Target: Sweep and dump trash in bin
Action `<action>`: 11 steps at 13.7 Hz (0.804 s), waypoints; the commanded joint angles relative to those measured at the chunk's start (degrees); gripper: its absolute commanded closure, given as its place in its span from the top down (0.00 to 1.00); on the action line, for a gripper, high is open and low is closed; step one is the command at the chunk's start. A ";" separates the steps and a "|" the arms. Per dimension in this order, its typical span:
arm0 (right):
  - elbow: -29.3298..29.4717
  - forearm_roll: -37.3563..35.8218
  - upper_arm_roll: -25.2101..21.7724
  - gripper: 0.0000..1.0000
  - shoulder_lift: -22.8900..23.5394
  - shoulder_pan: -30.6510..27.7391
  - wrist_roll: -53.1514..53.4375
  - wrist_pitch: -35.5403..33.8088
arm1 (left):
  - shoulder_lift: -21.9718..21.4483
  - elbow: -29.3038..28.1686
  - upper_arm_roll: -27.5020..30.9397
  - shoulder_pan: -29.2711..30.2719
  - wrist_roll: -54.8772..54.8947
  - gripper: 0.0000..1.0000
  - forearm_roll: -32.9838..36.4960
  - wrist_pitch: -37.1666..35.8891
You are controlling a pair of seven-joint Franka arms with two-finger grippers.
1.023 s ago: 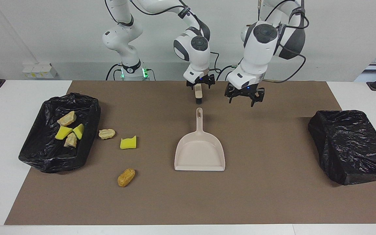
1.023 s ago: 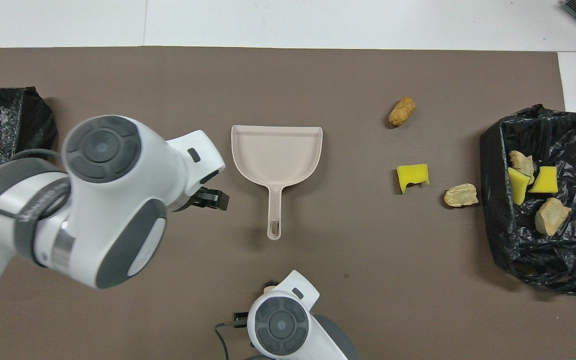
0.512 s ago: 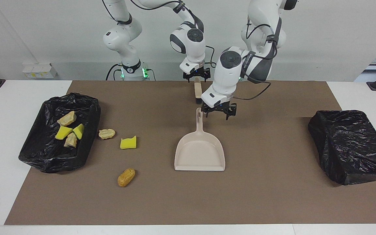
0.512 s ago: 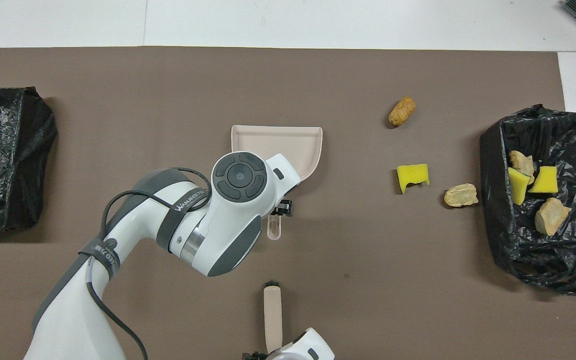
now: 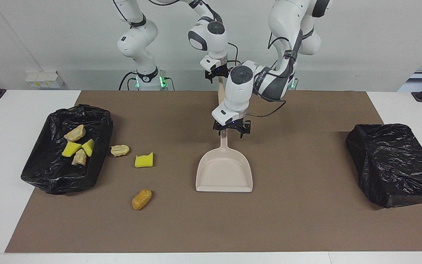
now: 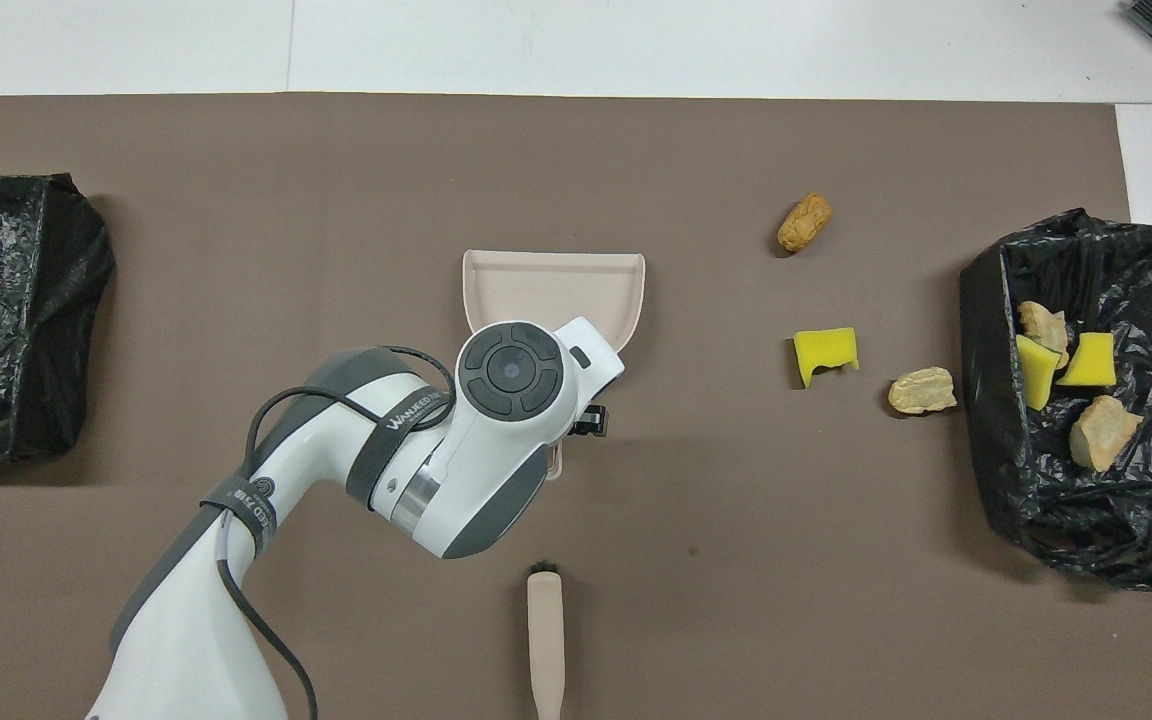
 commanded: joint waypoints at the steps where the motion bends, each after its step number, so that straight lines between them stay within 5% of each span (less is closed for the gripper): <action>1: -1.54 -1.94 0.24 0.88 -0.91 -0.27 2.47 0.52 | 0.32 0.42 0.92 -0.94 -1.53 0.73 0.20 1.05; 3: -1.45 -1.93 0.24 0.74 -0.65 -0.27 4.06 0.61 | 0.59 0.50 0.92 -0.86 -1.00 0.32 0.73 1.05; 4: -1.28 -1.76 0.24 0.71 0.14 -0.27 4.06 0.69 | 0.59 0.42 0.92 -1.03 -1.00 0.19 0.82 0.61; 6: -1.10 -1.76 0.41 0.54 0.41 -0.27 3.80 0.52 | 0.59 -0.02 0.92 -1.21 -0.82 0.07 0.91 0.26; 9: -0.14 -1.67 0.41 0.03 1.28 -0.36 2.66 0.34 | -0.90 0.15 1.09 0.10 5.21 0.00 0.91 -1.75; 11: 1.53 -1.67 0.33 0.00 2.25 -0.80 2.39 -0.71 | -3.79 0.50 1.09 3.44 16.52 0.00 0.82 -6.40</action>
